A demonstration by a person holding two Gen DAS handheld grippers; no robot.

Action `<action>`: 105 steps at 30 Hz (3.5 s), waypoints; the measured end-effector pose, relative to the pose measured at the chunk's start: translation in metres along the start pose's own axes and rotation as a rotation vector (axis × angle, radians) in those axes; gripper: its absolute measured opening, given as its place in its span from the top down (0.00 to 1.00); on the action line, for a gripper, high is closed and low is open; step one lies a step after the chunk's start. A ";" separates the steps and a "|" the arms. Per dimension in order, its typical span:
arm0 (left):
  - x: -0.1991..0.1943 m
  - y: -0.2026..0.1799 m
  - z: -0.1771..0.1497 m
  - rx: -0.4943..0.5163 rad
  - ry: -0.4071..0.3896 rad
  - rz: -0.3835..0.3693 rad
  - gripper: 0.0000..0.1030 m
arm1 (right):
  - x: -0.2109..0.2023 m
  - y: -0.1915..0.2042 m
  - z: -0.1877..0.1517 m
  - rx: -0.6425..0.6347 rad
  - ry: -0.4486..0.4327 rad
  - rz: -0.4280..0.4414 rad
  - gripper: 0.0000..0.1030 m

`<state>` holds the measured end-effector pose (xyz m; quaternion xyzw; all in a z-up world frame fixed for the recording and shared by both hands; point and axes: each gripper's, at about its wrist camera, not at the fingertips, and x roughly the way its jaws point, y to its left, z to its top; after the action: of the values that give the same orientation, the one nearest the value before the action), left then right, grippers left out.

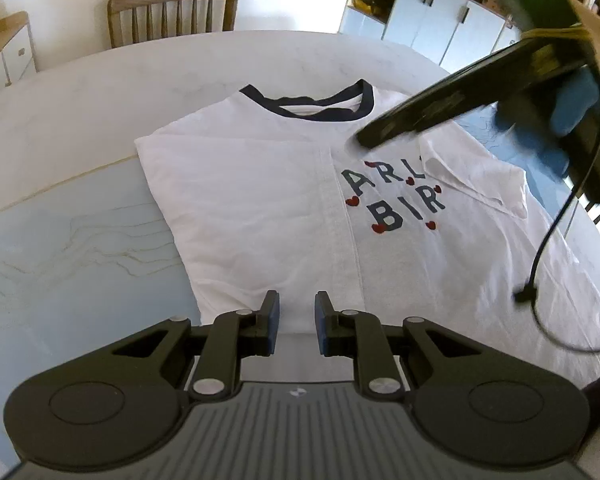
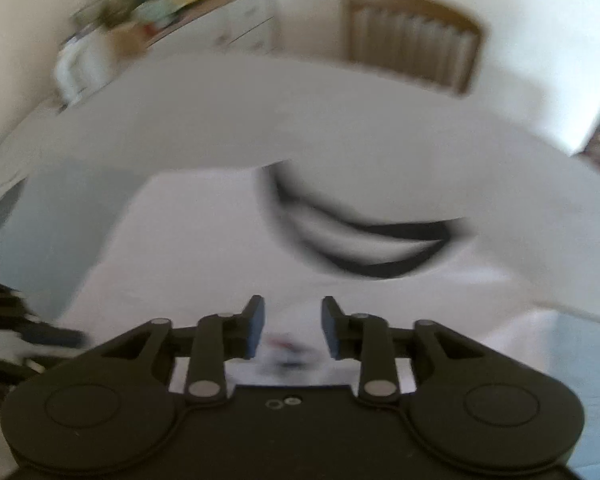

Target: Fold clothes

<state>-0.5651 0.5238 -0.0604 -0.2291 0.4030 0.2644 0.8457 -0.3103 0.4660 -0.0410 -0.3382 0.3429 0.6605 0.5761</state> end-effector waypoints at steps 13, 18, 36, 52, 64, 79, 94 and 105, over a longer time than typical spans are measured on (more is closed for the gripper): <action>0.028 0.066 0.064 -0.097 -0.003 0.125 0.31 | -0.007 -0.132 -0.027 0.026 0.087 -0.123 0.00; 0.045 0.079 0.081 -0.077 0.038 0.107 0.31 | 0.003 -0.147 -0.030 -0.010 0.114 -0.069 0.00; 0.071 0.065 0.104 0.067 0.012 0.128 0.29 | 0.030 -0.142 -0.009 -0.106 0.109 0.032 0.00; 0.058 0.046 0.103 0.087 -0.044 0.146 0.92 | -0.002 -0.115 -0.016 -0.130 0.058 -0.005 0.00; -0.003 0.022 0.073 0.142 -0.167 0.101 0.93 | -0.085 -0.093 -0.065 -0.090 -0.085 0.023 0.00; -0.093 -0.055 -0.053 0.160 -0.106 0.086 0.93 | -0.178 -0.044 -0.207 -0.103 -0.097 0.235 0.00; -0.057 -0.079 -0.100 0.226 0.051 0.111 0.88 | -0.131 -0.032 -0.258 -0.118 0.051 0.244 0.00; -0.078 -0.095 -0.067 0.360 0.039 0.016 0.26 | -0.145 -0.014 -0.200 -0.285 0.041 0.250 0.00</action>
<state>-0.5840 0.3913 -0.0197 -0.0759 0.4621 0.1903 0.8628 -0.2706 0.2218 -0.0274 -0.3844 0.2967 0.7618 0.4288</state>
